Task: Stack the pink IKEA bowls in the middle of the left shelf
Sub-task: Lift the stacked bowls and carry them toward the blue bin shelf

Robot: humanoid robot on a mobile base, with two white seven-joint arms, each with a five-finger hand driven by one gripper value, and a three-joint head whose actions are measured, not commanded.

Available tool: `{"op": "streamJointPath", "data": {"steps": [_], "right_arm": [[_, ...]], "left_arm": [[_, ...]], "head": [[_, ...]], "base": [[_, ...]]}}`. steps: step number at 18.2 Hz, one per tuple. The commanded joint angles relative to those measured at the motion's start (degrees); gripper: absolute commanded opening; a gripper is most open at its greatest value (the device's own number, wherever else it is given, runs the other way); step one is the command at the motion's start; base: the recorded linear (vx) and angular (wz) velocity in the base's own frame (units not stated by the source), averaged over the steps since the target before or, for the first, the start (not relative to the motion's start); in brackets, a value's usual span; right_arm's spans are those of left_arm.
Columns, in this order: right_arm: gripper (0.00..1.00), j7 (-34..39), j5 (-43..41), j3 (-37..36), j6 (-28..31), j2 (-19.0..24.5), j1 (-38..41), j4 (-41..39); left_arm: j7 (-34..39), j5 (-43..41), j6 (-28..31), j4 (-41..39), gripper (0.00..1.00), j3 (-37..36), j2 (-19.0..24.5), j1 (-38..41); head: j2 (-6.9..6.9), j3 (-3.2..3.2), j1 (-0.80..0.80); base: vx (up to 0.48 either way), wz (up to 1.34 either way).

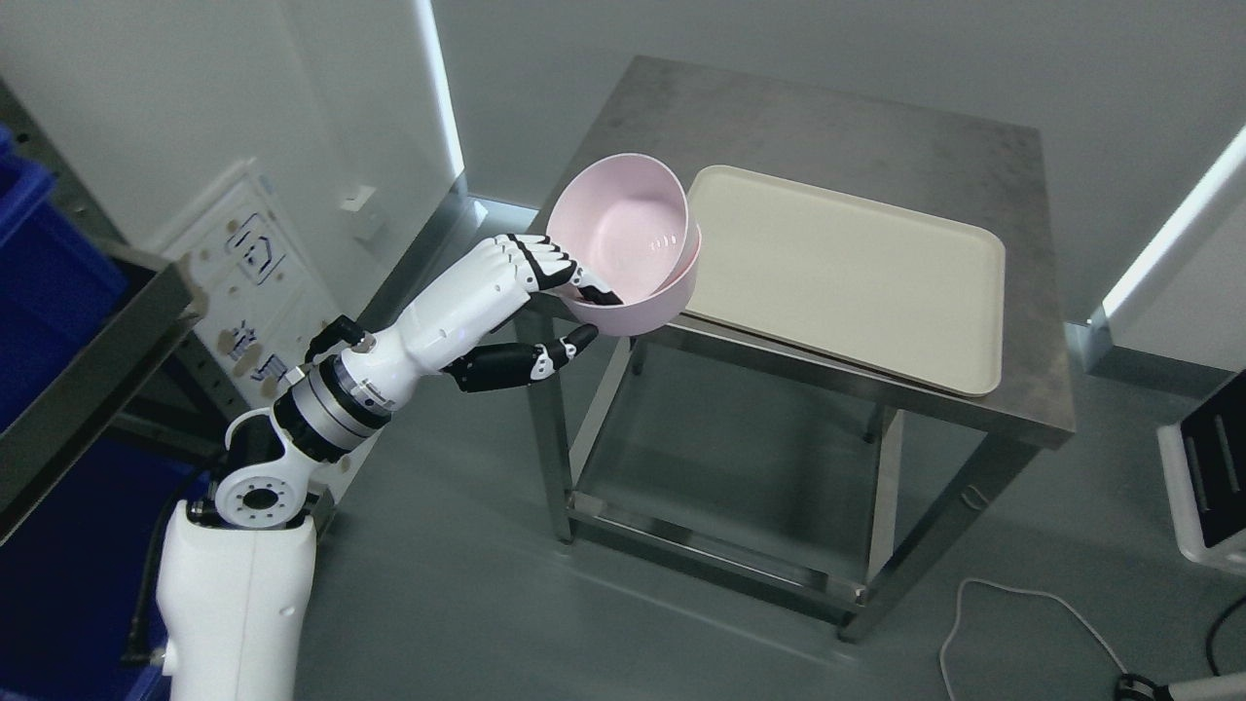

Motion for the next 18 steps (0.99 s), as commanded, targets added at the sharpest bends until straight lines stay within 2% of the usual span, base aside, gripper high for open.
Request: {"op": "streamJointPath", "data": {"steps": [1, 10, 16, 18], "right_arm": [[1.0, 0.0, 0.0, -0.6, 0.0, -1.0, 0.1, -1.9], [1.0, 0.0, 0.0, -0.6, 0.0, -1.0, 0.1, -1.9], [1.0, 0.0, 0.0, -0.6, 0.0, -1.0, 0.1, -1.9], [1.0, 0.0, 0.0, -0.6, 0.0, -1.0, 0.1, -1.9]], "left_arm": [[0.0, 0.3, 0.0, -2.9, 0.05, 5.1, 1.4, 2.0], [0.1, 0.5, 0.0, -5.6, 0.05, 8.7, 1.4, -0.9], [0.1, 0.5, 0.0, -5.6, 0.05, 15.0, 1.9, -1.2], [0.1, 0.5, 0.0, -5.6, 0.05, 16.7, 3.2, -1.9]], "head": [[0.0, 0.0, 0.0], [0.0, 0.0, 0.0], [-0.01, 0.0, 0.0], [-0.02, 0.0, 0.0]], "base": [[-0.226, 0.64], [-0.246, 0.72], [-0.189, 0.85], [-0.141, 0.72]]}}
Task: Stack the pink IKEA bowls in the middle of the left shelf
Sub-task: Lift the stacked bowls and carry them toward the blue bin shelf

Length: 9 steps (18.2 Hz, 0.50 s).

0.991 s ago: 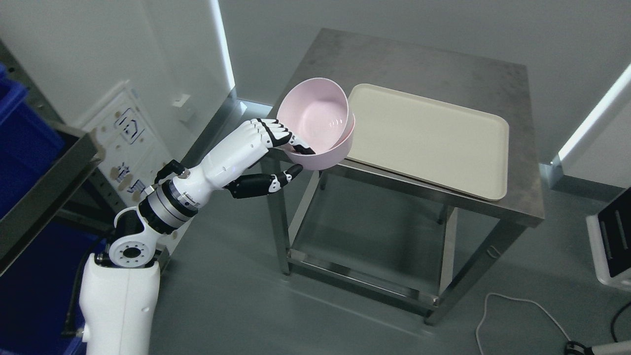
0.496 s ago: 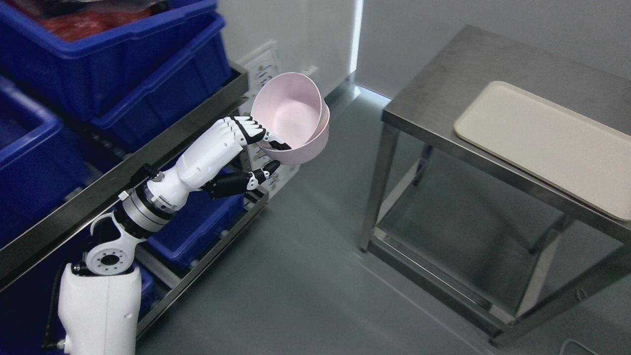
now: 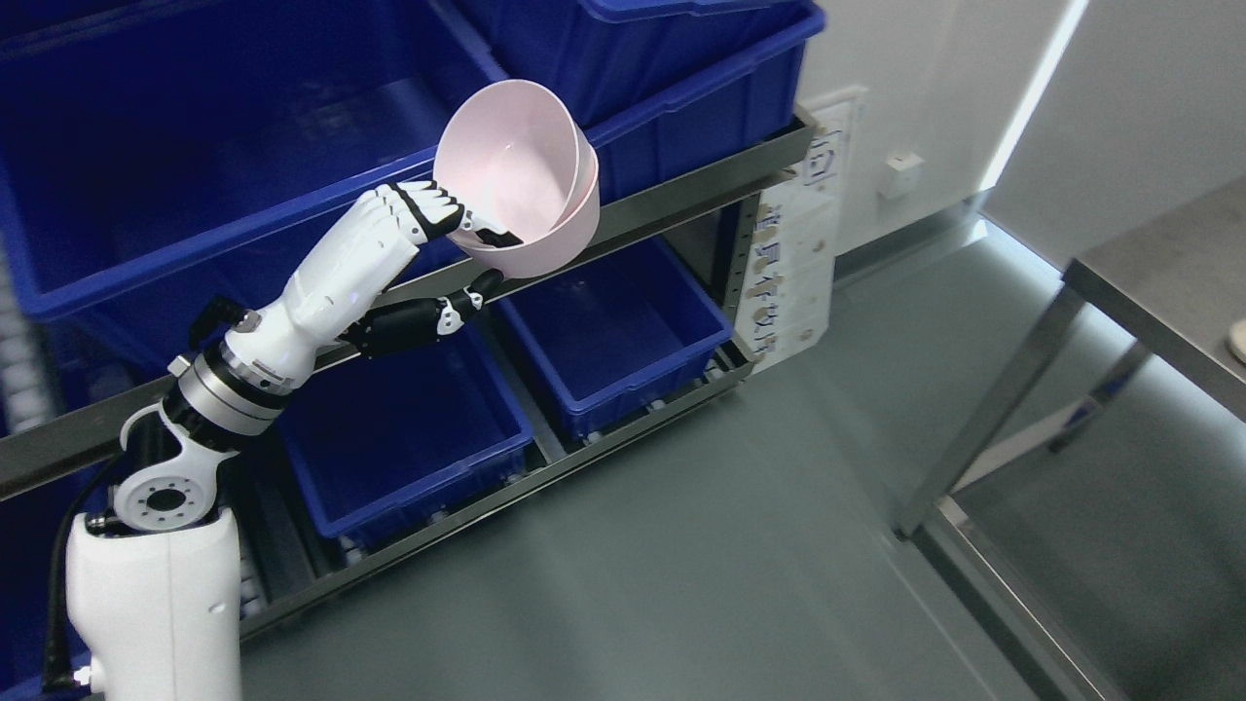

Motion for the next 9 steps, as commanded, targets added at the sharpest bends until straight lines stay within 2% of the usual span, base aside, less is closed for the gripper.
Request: {"op": "streamJointPath", "data": {"steps": [1, 4, 9], "right_arm": [[1.0, 0.0, 0.0, -0.6, 0.0, -1.0, 0.1, -1.9], [1.0, 0.0, 0.0, -0.6, 0.0, -1.0, 0.1, -1.9], [1.0, 0.0, 0.0, -0.6, 0.0, -1.0, 0.1, -1.9]], "left_arm": [[0.0, 0.0, 0.0, -1.3, 0.05, 8.3, 2.9, -1.7], [0.0, 0.1, 0.0, -1.3, 0.06, 10.1, 4.6, -2.5], [0.0, 0.7, 0.0, -1.1, 0.06, 11.0, 5.0, -2.7]], "head": [[0.0, 0.0, 0.0], [0.0, 0.0, 0.0], [-0.01, 0.0, 0.0]], "base": [[-0.145, 0.77], [-0.129, 0.74], [-0.092, 1.02]]}}
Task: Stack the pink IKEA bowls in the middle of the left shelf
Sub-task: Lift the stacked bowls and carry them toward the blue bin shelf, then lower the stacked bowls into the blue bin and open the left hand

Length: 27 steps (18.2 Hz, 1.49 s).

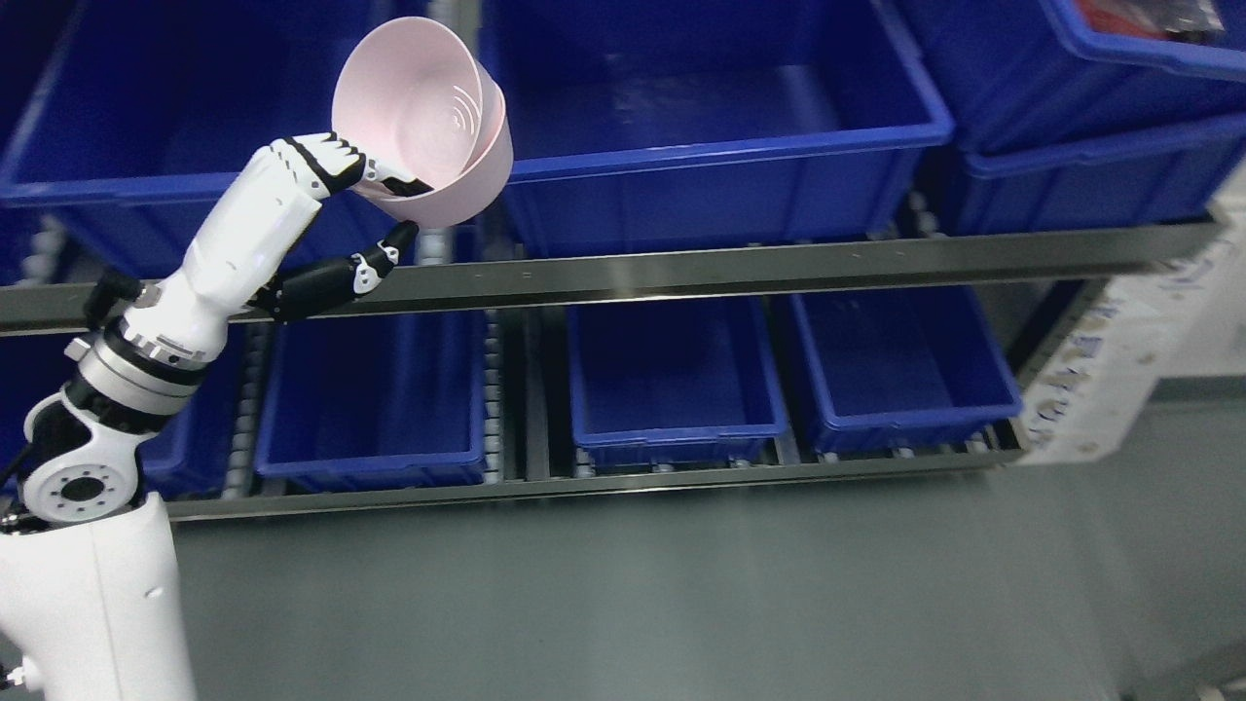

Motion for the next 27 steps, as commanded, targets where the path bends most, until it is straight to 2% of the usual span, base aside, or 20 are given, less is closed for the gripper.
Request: {"op": "streamJointPath", "data": {"steps": [1, 7, 11, 16, 27], "right_arm": [[1.0, 0.1, 0.0, -0.6, 0.0, -1.0, 0.1, -1.9], [1.0, 0.1, 0.0, -0.6, 0.0, -1.0, 0.1, -1.9], [1.0, 0.1, 0.0, -0.6, 0.0, -1.0, 0.1, -1.9], [1.0, 0.1, 0.0, -0.6, 0.0, -1.0, 0.1, -1.9], [1.0, 0.1, 0.0, -0.6, 0.0, -1.0, 0.1, -1.9]], "left_arm": [[-0.1, 0.5, 0.0, -0.4, 0.06, 4.8, 2.3, -0.8], [-0.1, 0.5, 0.6, 0.0, 0.06, 3.4, 1.9, -3.0], [0.2, 0.5, 7.1, 0.3, 0.06, -4.4, 1.7, -7.6], [0.2, 0.4, 7.8, 0.3, 0.04, -13.8, 1.3, -8.3], [0.2, -1.8, 8.7, 0.2, 0.03, -17.8, -0.5, -8.7]], "head": [[0.0, 0.0, 0.0], [0.0, 0.0, 0.0], [0.0, 0.0, 0.0], [-0.01, 0.0, 0.0], [-0.01, 0.0, 0.0]], "base": [[0.018, 0.92], [0.084, 0.52], [0.132, 0.3], [0.19, 0.05], [0.139, -0.01]]}}
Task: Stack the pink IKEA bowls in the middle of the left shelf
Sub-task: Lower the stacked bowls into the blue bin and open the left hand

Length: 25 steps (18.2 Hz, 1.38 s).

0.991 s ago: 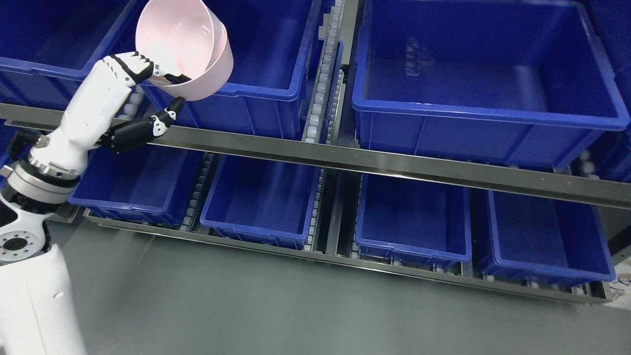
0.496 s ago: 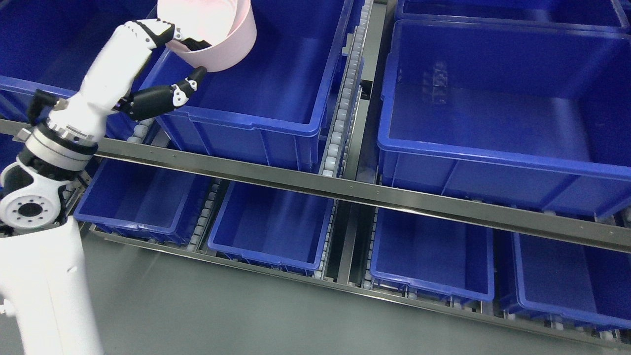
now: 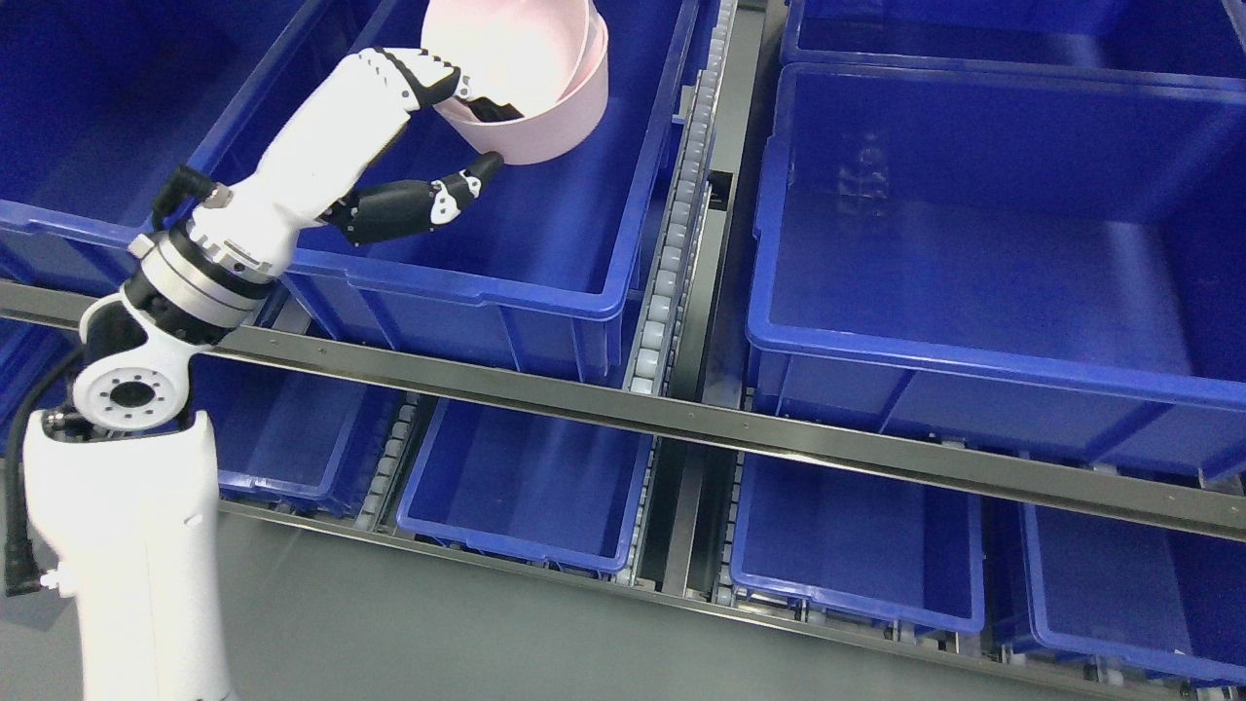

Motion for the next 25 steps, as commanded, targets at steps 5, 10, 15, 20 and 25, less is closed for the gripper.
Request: {"op": "streamJointPath", "data": {"steps": [5, 10, 15, 20, 25], "right_arm": [[1.0, 0.0, 0.0, -0.6, 0.0, -1.0, 0.1, -1.9], [1.0, 0.0, 0.0, -0.6, 0.0, -1.0, 0.1, -1.9], [1.0, 0.0, 0.0, -0.6, 0.0, -1.0, 0.2, -1.9], [1.0, 0.0, 0.0, -0.6, 0.0, -1.0, 0.1, -1.9], [1.0, 0.0, 0.0, -0.6, 0.0, -1.0, 0.1, -1.9]], "left_arm": [[0.0, -7.1, 5.5, 0.1, 0.04, -1.0, -0.5, -0.3], [0.0, -9.2, 10.6, 0.0, 0.04, 4.2, 7.4, -0.3], [0.3, -9.4, 11.9, 2.0, 0.05, 4.4, 8.6, 0.7], [0.7, -9.5, 11.9, 5.8, 0.29, 3.4, -0.6, 0.0], [4.1, -10.3, 11.9, 7.7, 0.65, 2.9, -2.2, -0.4]], "head": [[0.0, 0.0, 0.0], [0.0, 0.0, 0.0], [0.0, 0.0, 0.0], [0.0, 0.0, 0.0], [0.0, 0.0, 0.0]], "base": [[0.074, -0.05], [0.03, -0.01], [0.001, 0.01], [0.0, 0.0], [0.0, 0.0]]}}
